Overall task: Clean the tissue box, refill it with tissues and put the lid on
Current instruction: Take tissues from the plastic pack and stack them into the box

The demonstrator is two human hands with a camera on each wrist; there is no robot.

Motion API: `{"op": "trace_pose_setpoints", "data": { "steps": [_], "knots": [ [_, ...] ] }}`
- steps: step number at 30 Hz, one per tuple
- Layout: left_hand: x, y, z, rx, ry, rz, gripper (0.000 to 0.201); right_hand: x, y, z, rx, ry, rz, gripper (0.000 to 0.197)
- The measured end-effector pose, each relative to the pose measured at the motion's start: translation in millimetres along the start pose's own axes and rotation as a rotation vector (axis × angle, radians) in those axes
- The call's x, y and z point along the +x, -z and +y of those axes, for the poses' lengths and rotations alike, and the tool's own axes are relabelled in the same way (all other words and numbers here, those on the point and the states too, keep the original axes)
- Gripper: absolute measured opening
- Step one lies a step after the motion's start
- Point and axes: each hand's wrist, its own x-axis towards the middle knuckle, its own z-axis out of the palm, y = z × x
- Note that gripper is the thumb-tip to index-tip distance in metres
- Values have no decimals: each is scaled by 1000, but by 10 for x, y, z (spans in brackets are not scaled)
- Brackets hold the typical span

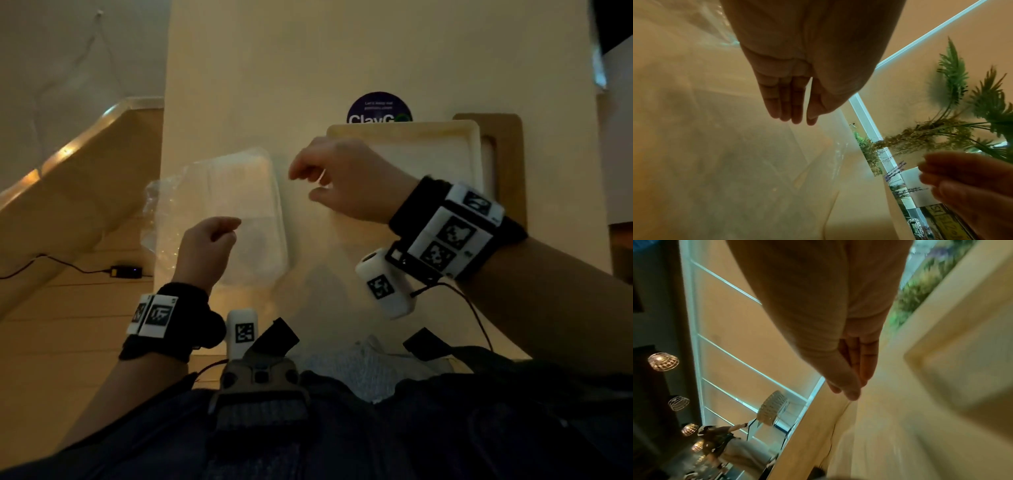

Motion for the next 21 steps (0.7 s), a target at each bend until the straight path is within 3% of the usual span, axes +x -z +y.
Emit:
{"op": "trace_pose_setpoints", "data": {
  "steps": [3, 6, 10, 15, 17, 21],
  "knots": [
    [47, 7, -35, 7, 57, 1, 37, 226, -481, -133, 250, -126, -145, 29],
    [106, -57, 18, 64, 57, -21, 49, 382, -870, -69, 417, -359, -209, 40],
    [200, -104, 67, 51, 126, -31, 57, 486, -1089, 14, 441, -561, -165, 53],
    [303, -75, 46, 6, 208, 20, 73, 485, -1133, 34, 563, -586, -34, 45],
    [316, -87, 37, -38, 233, 60, 64, 478, -1136, 46, 578, -593, 14, 41],
    [274, -106, 81, -156, 203, 85, 27, 484, -1155, 76, 653, -653, 77, 47]
  ]
}}
